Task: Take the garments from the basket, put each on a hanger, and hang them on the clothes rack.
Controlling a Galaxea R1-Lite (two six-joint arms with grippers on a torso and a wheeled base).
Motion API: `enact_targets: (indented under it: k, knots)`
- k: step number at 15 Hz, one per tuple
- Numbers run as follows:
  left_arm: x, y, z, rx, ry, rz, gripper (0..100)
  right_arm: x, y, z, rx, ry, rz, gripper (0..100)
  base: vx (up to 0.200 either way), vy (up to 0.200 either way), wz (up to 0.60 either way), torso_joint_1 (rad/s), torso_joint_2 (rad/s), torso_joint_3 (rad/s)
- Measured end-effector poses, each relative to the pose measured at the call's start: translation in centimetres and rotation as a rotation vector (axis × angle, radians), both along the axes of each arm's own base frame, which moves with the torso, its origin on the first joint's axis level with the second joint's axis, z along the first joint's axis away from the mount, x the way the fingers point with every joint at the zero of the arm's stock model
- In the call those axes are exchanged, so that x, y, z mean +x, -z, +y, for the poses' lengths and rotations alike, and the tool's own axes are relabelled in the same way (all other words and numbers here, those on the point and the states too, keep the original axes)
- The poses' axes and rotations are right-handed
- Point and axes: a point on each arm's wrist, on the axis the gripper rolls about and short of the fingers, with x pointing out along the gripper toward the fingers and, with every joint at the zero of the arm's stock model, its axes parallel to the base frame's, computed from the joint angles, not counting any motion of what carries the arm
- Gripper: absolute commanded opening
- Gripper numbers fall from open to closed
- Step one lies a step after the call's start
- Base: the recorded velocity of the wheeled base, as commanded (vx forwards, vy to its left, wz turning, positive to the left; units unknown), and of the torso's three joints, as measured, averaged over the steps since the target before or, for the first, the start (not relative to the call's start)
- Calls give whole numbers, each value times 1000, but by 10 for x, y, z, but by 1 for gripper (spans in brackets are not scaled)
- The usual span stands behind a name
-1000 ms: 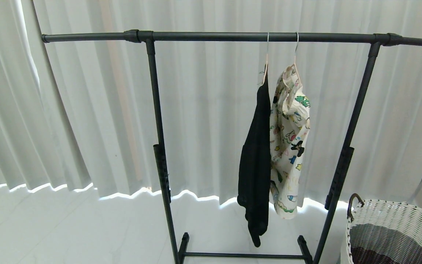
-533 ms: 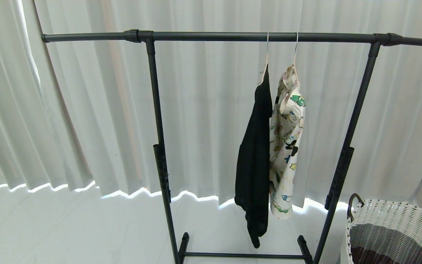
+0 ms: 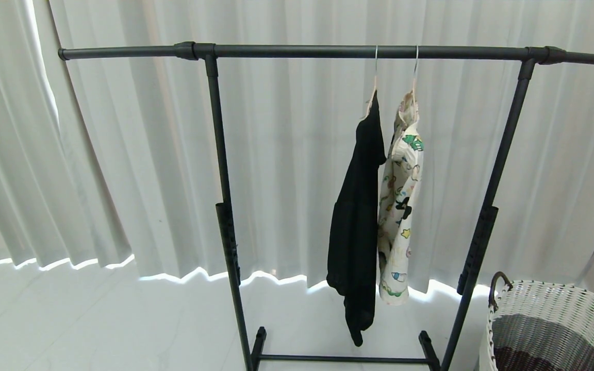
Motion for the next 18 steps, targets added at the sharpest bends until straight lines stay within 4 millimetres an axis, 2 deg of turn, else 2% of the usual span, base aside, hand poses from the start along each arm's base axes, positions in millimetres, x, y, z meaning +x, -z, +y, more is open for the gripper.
enact_targets:
  k: [6, 18]
  knots:
    - [-6, 2, 1, -43, 55, -71, 100, 0, 0, 0, 7, 0, -2, 100, 0, 0, 0, 0, 0, 0]
    - [-6, 3, 1, -43, 55, -76, 100, 0, 0, 0, 14, 1, -3, 100, 0, 0, 0, 0, 0, 0]
